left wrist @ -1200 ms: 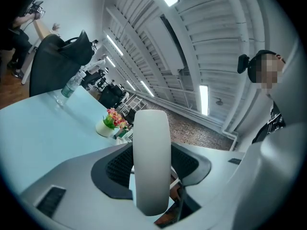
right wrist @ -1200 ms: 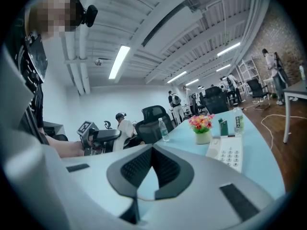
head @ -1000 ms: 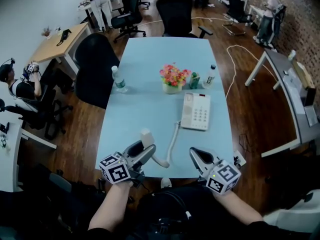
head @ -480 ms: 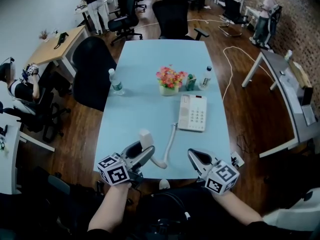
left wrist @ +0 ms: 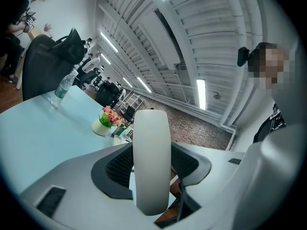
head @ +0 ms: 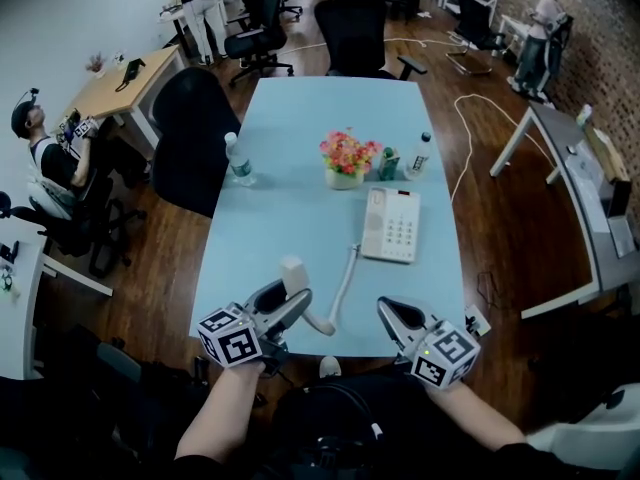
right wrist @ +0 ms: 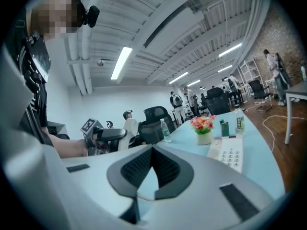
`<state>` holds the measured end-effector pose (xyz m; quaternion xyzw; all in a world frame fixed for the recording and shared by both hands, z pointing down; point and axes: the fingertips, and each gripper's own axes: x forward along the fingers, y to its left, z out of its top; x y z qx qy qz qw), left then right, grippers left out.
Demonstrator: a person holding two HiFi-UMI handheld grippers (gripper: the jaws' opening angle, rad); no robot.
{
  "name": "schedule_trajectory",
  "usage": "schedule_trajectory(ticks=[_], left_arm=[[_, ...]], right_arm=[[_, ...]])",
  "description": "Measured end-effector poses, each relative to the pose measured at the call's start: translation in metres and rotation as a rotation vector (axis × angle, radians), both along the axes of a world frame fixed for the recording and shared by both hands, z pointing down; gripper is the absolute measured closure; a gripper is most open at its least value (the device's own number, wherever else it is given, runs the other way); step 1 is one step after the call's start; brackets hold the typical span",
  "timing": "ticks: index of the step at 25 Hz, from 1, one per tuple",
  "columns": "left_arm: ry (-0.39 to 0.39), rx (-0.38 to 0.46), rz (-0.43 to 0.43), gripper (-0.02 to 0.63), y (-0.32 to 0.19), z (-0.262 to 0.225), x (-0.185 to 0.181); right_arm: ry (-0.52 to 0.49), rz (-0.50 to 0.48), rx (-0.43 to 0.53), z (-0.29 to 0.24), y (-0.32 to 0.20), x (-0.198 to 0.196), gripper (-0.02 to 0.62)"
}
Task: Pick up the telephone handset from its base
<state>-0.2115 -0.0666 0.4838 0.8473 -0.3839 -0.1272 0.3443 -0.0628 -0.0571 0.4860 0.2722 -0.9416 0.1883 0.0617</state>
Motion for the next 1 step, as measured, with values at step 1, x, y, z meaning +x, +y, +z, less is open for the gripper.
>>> schedule_trajectory(ticks=[1], left_arm=[[-0.008,0.004,0.000,0.371,-0.0008,-0.0016,0.0002]], right_arm=[[0.001,0.001,0.000,0.0003,0.0002,0.0006,0.580]])
